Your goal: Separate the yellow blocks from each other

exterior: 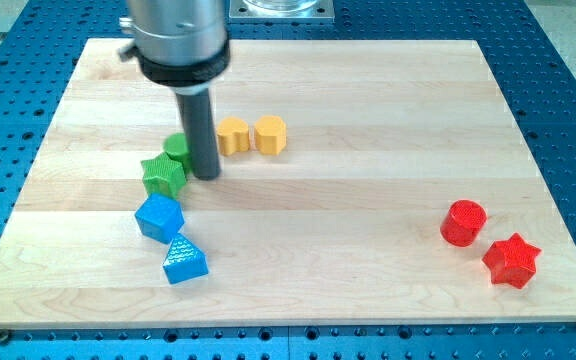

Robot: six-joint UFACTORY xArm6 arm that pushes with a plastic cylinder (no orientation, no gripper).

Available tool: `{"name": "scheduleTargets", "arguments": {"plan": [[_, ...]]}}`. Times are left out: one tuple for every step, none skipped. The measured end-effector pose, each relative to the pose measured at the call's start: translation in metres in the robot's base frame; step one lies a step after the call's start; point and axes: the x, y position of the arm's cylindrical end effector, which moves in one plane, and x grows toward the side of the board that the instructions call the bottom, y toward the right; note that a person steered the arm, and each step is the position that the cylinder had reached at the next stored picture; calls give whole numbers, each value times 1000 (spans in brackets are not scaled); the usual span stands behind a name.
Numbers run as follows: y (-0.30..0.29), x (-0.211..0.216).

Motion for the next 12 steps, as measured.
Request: {"name": "scheduleTargets", "arguments": {"plan": [[-73, -1], [-38, -15], [-27, -39], [-14, -57], [33, -58], [56, -58], [5, -58], [46, -68], [71, -103], [158, -107], [149, -52], [97, -29]]}}
